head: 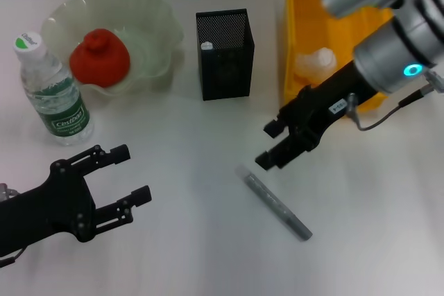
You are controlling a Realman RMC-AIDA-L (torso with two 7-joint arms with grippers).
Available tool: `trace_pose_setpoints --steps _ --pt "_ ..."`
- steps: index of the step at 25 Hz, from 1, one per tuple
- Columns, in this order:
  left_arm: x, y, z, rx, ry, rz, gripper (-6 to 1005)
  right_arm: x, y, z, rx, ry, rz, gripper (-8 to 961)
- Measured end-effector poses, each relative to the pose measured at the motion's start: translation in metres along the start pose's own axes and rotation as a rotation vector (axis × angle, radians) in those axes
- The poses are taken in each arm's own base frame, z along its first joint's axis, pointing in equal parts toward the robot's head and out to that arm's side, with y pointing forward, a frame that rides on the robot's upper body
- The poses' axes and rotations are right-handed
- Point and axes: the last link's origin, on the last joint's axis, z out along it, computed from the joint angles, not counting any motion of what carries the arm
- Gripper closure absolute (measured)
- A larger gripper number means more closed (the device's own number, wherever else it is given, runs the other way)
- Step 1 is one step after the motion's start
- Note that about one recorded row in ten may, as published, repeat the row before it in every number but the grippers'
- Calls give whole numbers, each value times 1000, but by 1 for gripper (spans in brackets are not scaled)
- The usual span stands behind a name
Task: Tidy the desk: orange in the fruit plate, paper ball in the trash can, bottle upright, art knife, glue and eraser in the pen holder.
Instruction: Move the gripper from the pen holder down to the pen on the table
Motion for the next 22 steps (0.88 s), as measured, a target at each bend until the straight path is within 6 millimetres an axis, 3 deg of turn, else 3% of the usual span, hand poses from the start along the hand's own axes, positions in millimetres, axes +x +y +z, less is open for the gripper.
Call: trace_pose_setpoints --steps 8,22 --pt "-4 2 2 -11 -25 -6 241 -26 13 26 76 249 -79 247" --pt "-7 5 3 -21 -37 -10 241 -28 27 52 111 410 -198 249"
